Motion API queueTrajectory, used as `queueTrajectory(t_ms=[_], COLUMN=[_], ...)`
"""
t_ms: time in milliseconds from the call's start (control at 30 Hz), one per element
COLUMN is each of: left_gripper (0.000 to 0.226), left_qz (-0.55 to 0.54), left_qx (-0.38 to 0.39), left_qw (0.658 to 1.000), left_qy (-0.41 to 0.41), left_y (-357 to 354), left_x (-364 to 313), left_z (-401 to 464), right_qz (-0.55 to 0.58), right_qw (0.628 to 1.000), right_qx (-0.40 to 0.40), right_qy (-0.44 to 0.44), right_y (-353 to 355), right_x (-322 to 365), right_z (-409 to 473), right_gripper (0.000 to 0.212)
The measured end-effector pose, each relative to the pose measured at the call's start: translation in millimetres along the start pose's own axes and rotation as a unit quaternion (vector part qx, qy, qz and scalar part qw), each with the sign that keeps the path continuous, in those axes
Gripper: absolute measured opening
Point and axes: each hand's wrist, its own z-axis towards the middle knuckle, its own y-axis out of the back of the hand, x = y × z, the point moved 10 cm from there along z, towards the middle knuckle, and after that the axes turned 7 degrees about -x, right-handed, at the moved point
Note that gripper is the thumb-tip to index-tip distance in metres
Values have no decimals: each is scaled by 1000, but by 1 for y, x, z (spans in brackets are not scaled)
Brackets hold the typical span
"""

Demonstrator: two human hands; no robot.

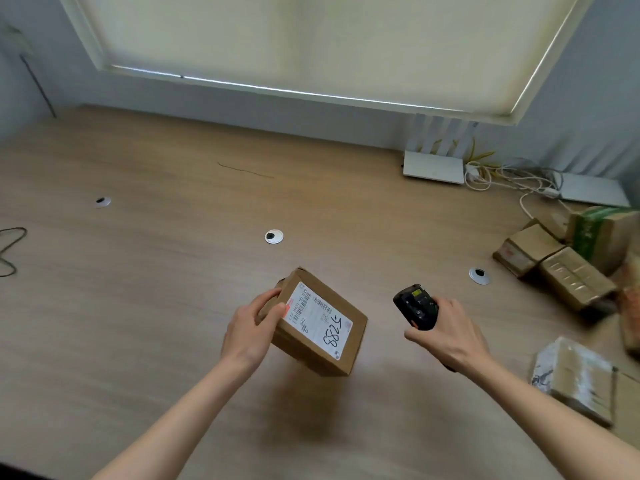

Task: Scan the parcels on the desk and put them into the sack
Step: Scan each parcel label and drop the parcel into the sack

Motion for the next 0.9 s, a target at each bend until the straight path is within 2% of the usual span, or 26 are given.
queueTrajectory(t_ms=[100,167,467,567,700,900], left_gripper=[59,61,65,64,58,62], left_qz=[14,8,25,46,70,83], left_qx=[-4,-4,-29,-50,-80,-113], left_qw=[1000,999,994,992,987,982], left_qy=[-27,-46,-102,-108,-116,-124], left_y=[20,36,116,141,167,195], left_x=[-38,-64,-161,-181,-200,-217], left_z=[-9,-16,-59,-78,-107,-145], right_qz=[4,-17,-69,-95,-117,-169], right_qw=[999,998,982,970,956,929], right_qx=[-16,-20,-11,0,-8,-45], right_qy=[30,55,175,222,268,325], right_y=[44,72,172,193,216,231], right_x=[25,45,133,162,191,207], right_z=[-19,-36,-110,-135,-166,-208], right_gripper=[50,51,76,84,83,79])
